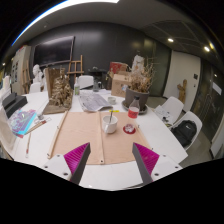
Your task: Pour water
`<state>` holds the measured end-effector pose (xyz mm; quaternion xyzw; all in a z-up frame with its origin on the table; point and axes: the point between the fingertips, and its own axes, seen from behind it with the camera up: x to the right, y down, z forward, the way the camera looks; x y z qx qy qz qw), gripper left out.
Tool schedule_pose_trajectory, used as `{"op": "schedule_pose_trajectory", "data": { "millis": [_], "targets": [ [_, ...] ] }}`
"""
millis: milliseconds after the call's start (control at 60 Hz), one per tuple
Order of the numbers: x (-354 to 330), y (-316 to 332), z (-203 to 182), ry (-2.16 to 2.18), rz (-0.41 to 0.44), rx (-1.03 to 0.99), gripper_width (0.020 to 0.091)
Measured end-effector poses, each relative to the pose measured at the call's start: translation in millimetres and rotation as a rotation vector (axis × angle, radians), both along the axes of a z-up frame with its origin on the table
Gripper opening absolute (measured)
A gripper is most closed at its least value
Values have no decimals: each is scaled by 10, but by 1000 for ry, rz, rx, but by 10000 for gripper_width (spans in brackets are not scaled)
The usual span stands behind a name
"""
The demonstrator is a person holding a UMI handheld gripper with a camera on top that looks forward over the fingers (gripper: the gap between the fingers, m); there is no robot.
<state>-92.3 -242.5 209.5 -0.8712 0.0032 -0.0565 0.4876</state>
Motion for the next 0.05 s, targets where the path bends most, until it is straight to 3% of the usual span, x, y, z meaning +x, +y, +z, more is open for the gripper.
{"op": "schedule_pose_trajectory", "data": {
  "millis": [50],
  "targets": [
    [-40, -1, 6, 8, 4, 2, 858]
  ]
}}
